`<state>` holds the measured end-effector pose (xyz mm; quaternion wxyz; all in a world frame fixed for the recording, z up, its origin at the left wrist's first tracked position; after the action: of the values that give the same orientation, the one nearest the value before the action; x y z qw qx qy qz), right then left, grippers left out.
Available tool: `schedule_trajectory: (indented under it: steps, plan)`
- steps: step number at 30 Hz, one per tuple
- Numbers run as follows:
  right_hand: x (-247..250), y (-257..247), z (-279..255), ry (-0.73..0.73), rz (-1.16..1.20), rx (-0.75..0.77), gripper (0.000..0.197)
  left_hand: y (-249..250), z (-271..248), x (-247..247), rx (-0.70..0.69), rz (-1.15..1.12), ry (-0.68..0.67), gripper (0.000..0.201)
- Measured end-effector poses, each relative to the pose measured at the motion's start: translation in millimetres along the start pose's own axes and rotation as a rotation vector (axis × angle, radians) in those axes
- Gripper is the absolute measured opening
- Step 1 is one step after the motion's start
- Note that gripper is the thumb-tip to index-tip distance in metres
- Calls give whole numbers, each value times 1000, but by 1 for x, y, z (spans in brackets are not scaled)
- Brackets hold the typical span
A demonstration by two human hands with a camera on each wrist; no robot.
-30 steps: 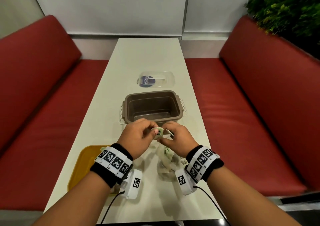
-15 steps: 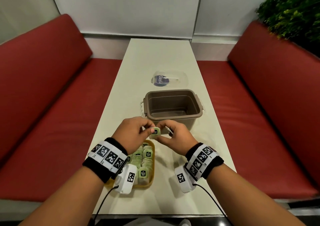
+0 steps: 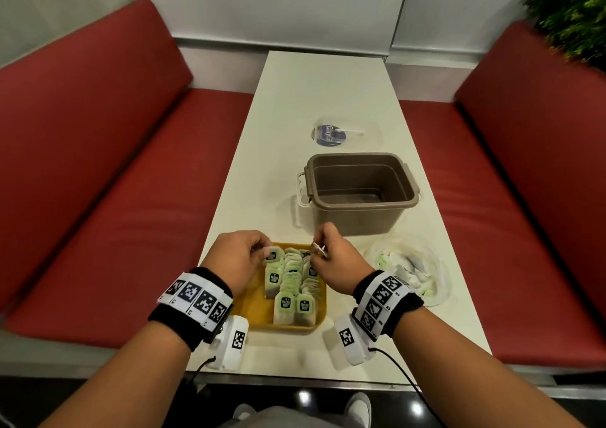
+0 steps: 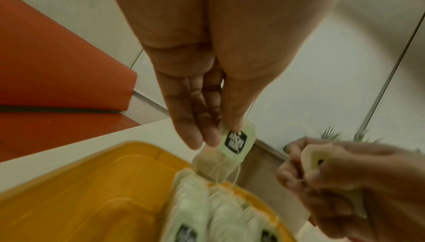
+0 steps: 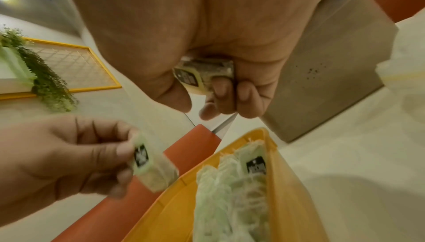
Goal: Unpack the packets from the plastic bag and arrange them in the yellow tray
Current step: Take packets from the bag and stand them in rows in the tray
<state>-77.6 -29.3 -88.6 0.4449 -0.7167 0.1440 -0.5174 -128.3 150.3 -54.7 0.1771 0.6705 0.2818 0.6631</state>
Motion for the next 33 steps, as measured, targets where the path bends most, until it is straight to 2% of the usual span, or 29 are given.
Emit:
schedule_trajectory:
  steps: [5,7,10,14,18,21,24,29,33]
  plan:
    - [-13,10,-7,-51,52,-71,21,-43,-12,-40,151,177,-217,8]
    - [-18,12,-9,-59,67,-82,18,-48,-15,-54,173,190,-245,9]
    - [-24,14,-12,-63,80,-86,18,-56,-15,-68,218,173,-218,8]
    - [-25,13,-15,-56,113,-70,20,-70,-14,-82,316,114,-226,39]
    - [-23,13,-16,-33,104,-32,17,-74,-14,-92,344,248,-263,68]
    - [-24,16,-17,-24,95,-19,14,-75,-11,-96,371,268,-247,58]
    - [-24,19,-17,-27,111,-37,10,-71,-8,-92,380,172,-193,45]
    - [-25,21,-16,-37,102,-65,6,-70,-4,-91,404,119,-167,48]
    - [-24,17,-17,-27,128,-77,13,-69,-6,-91,406,128,-180,49]
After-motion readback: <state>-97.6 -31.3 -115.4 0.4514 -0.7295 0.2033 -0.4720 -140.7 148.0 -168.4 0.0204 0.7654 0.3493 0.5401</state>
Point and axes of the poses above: each hand's wrist, its own z-axis towards the middle knuckle, its own x-axis out of the back of the hand, y = z × x, the point moved 8 cm from there along z, towards the middle knuckle, and after that the axes turned 2 degrees about x, right-handed, at the moved point
